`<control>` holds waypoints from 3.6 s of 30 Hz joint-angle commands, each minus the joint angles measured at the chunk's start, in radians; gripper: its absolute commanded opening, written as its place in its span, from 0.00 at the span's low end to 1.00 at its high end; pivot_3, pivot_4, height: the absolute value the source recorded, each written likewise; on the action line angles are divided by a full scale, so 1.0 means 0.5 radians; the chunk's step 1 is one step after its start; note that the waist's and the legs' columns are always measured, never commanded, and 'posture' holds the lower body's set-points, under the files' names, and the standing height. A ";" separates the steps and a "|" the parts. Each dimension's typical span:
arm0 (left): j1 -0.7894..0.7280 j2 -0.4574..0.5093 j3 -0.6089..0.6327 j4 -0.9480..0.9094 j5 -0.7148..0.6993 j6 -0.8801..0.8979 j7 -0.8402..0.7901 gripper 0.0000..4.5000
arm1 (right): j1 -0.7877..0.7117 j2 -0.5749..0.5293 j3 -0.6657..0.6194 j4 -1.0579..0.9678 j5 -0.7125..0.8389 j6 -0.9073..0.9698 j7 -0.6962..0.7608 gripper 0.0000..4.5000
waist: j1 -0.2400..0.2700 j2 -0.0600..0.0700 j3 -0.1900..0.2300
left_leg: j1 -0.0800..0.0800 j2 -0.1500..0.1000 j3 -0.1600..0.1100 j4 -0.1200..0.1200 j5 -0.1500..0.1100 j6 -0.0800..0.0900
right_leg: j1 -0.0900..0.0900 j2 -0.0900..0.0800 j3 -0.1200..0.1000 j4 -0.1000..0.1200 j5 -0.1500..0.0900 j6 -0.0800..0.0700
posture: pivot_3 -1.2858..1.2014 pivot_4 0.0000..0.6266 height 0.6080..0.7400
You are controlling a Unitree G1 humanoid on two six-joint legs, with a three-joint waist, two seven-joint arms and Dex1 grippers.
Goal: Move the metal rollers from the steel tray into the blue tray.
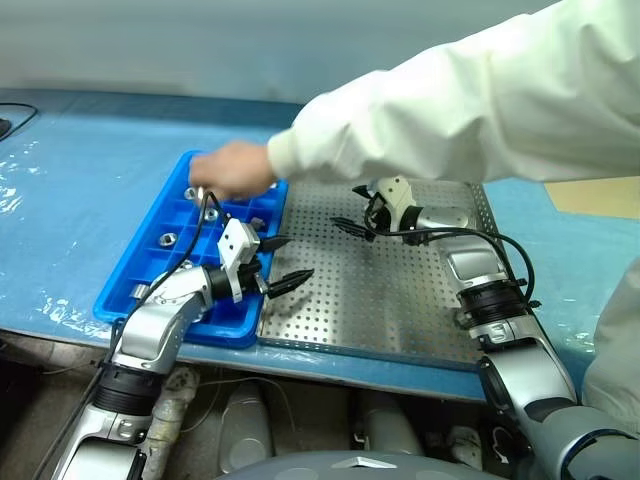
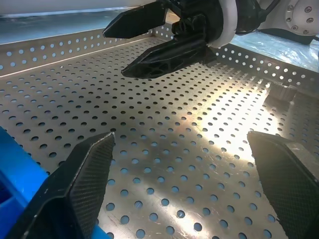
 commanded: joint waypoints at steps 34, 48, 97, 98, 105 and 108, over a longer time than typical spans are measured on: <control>-0.348 -0.141 -0.154 0.368 0.117 -0.098 -0.231 1.00 | 0.567 -0.508 -0.371 -0.704 0.317 0.561 -0.026 1.00 | -0.073 0.001 0.000 | 0.007 0.000 0.023 0.001 -0.008 0.013 | 0.001 -0.003 0.023 -0.008 0.000 0.002 | 0.37 0.24 1.00; -0.340 -0.125 -0.121 0.329 0.138 -0.056 -0.240 1.00 | 0.706 -0.473 -0.244 -0.656 0.310 0.626 -0.055 0.56 | -0.136 0.001 0.000 | 0.009 -0.001 0.034 0.001 -0.012 0.019 | -0.005 -0.002 0.036 -0.012 0.000 0.006 | 0.39 0.24 1.00; 0.424 0.048 0.254 -0.699 -0.005 0.297 0.520 1.00 | -0.627 0.257 -0.162 1.132 0.046 -0.479 0.286 0.99 | 0.410 0.010 0.005 | -0.032 0.008 0.010 0.000 -0.002 0.003 | -0.028 -0.006 -0.007 0.003 -0.010 -0.001 | 0.55 0.24 1.00; 0.335 0.045 0.208 -0.608 0.000 0.279 0.459 1.00 | -0.558 0.199 -0.188 1.006 0.060 -0.422 0.268 0.99 | 0.370 0.010 0.005 | -0.034 0.007 0.010 0.002 -0.003 0.003 | -0.029 -0.006 -0.007 0.004 -0.010 -0.001 | 0.54 0.24 1.00; -0.194 -0.047 -0.076 -0.005 0.049 0.113 0.054 1.00 | 0.084 -0.190 -0.389 -0.102 0.224 0.184 0.144 0.99 | 0.099 0.008 0.003 | -0.033 0.003 0.014 0.012 0.000 0.001 | -0.027 -0.005 -0.002 0.003 0.001 0.017 | 0.41 0.24 1.00; -0.371 -0.116 -0.157 0.247 0.080 0.029 -0.098 1.00 | 0.378 -0.335 -0.479 -0.547 0.329 0.472 0.113 0.99 | -0.007 0.007 0.002 | -0.026 0.003 0.017 0.009 0.000 0.002 | -0.024 -0.004 0.001 0.001 0.001 0.017 | 0.36 0.24 1.00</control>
